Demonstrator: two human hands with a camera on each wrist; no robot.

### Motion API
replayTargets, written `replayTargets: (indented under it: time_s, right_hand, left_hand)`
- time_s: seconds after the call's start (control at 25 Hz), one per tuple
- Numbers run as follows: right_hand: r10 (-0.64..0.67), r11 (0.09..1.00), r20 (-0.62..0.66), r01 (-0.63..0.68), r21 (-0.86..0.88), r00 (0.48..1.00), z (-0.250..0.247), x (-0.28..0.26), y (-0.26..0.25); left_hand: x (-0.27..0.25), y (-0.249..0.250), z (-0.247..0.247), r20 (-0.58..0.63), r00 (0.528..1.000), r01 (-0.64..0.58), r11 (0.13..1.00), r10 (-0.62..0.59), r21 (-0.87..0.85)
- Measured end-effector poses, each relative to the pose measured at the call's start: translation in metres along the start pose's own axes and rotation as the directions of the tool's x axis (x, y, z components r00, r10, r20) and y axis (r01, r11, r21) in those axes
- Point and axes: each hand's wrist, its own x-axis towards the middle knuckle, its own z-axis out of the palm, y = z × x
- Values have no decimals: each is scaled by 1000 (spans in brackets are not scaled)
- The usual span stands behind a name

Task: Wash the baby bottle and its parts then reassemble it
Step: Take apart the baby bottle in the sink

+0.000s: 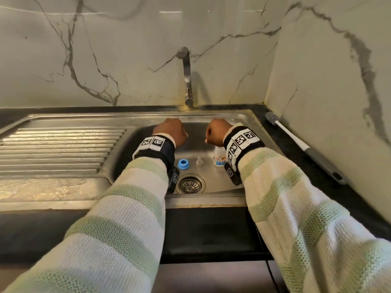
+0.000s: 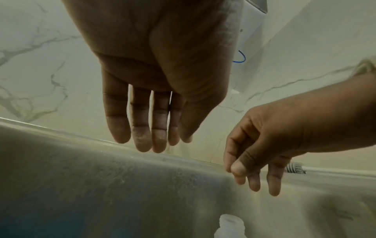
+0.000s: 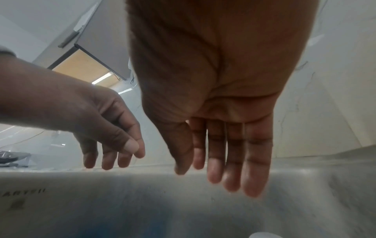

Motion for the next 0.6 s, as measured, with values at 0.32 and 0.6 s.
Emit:
replayTargets:
  time_s: [0.32,0.6]
  right_hand:
    - [21,999,-123,-17,39,992,-4,10,-4]
    - [65,994,-80,-58,89,995,1,8,1]
  left_hand:
    - [14,4,13,24,996,-84,994,86,-63]
    - [13,0,14,75,996,-40,999,42,-27]
